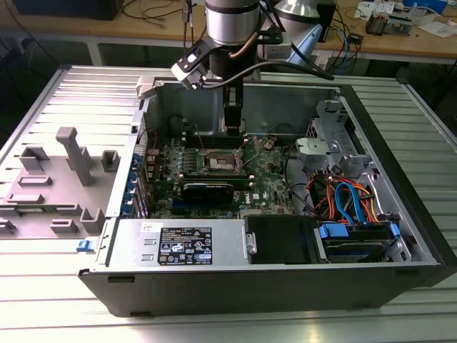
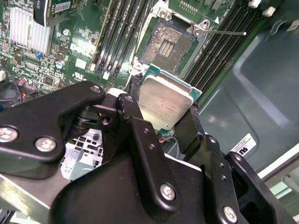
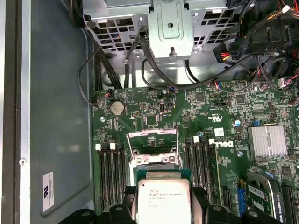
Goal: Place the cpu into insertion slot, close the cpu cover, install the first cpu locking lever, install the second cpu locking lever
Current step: 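Place the cpu into insertion slot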
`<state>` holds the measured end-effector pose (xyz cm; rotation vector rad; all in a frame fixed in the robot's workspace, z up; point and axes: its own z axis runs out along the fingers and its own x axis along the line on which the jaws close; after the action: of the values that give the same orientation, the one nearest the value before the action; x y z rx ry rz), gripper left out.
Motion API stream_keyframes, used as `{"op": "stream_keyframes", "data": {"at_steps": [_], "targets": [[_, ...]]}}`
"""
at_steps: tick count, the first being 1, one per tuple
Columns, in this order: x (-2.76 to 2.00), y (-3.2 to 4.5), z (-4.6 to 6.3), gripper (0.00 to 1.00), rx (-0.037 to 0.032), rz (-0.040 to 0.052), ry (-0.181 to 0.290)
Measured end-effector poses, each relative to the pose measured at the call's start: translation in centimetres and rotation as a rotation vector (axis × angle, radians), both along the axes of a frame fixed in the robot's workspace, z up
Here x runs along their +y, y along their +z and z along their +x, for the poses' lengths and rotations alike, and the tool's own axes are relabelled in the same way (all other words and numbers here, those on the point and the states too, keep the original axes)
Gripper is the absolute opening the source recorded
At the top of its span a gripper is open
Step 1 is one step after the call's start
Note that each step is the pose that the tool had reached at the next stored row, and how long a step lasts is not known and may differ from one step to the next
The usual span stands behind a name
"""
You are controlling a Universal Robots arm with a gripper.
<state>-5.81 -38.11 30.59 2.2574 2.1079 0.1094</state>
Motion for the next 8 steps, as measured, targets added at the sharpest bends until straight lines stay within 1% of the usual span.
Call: {"op": "stream_keyframes", "data": {"at_steps": [4,6,8], "targets": [[0.0,-0.02,-0.06,0.55,0.0,0.0,0.0],[0.0,-0.11,-0.43,0.55,0.0,0.0,0.0],[0.0,-0.11,-0.43,0.55,0.0,0.0,0.0]]}}
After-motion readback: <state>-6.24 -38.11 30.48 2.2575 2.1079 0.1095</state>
